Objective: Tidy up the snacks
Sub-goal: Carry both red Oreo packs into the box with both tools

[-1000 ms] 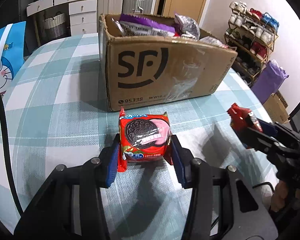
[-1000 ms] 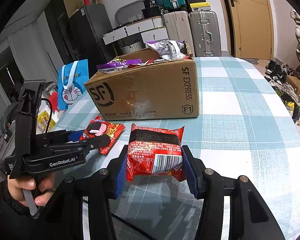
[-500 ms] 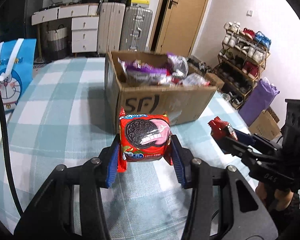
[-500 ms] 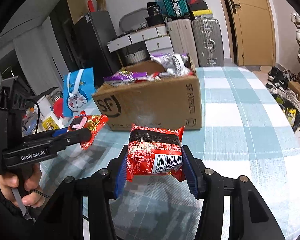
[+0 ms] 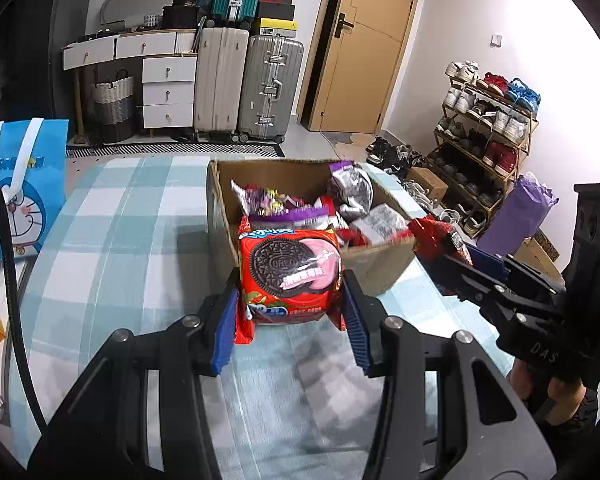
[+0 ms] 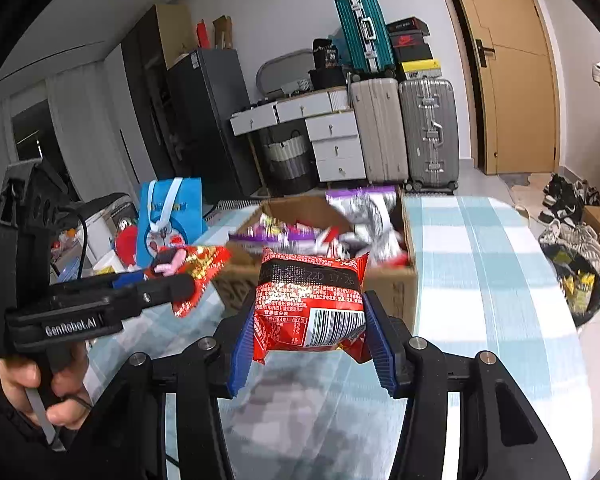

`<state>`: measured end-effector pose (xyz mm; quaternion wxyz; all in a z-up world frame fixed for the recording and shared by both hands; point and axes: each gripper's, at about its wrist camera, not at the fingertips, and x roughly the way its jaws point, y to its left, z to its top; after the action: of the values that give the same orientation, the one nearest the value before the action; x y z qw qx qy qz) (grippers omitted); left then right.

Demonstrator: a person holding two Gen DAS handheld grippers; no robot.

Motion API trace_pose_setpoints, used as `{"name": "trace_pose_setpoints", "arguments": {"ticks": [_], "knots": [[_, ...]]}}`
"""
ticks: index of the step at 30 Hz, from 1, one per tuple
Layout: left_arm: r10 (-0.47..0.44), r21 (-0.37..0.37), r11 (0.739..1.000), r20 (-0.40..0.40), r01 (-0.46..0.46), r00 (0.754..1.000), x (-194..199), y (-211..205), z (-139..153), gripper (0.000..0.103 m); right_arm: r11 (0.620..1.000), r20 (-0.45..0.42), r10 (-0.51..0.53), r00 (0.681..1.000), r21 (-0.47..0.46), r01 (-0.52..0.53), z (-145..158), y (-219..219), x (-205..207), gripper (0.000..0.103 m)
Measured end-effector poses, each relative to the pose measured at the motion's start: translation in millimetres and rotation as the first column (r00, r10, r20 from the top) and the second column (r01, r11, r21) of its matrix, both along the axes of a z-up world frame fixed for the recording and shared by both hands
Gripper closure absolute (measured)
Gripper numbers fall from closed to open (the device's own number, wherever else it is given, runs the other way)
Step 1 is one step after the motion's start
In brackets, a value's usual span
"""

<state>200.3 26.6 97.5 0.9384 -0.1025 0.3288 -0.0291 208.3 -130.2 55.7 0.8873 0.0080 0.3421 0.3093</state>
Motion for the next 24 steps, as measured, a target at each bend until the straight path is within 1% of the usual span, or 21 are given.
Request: {"name": "trace_pose_setpoints", "arguments": {"ticks": [5, 11, 18, 21, 24], "knots": [[0.010, 0.018, 1.000, -0.002, -0.010, 1.000, 23.0, 4.5, 7.4, 0.059, 1.000, 0.024, 0.017, 1.000, -0.013, -0.017, 7.9, 13.4, 16.6, 0.053], [0.023, 0.000, 1.000, -0.021, -0.023, 1.000, 56.0, 10.5, 7.7, 0.059, 1.000, 0.025, 0.008, 1.000, -0.024, -0.007, 8.4, 22.2, 37.9, 0.053], [0.034, 0.027, 0.999, -0.012, -0.034, 0.999, 87.1, 7.7, 8.4, 0.059, 1.000, -0.023, -0.004, 1.000, -0.018, 0.003, -3.9, 31.8, 72.0, 0.053], [0.027, 0.056, 0.998, -0.020, -0.026, 0.999, 104.9, 4.9, 5.9, 0.059, 0.999, -0.023, -0.015, 1.000, -0.043, 0.014, -10.3, 37.1, 83.3, 0.053], [0.025, 0.062, 0.998, -0.035, -0.022, 0.999, 120.9, 2.4, 1.4, 0.059, 0.998, -0.028, -0.015, 1.000, -0.059, 0.014, -16.0, 42.6, 94.9, 0.053]]}}
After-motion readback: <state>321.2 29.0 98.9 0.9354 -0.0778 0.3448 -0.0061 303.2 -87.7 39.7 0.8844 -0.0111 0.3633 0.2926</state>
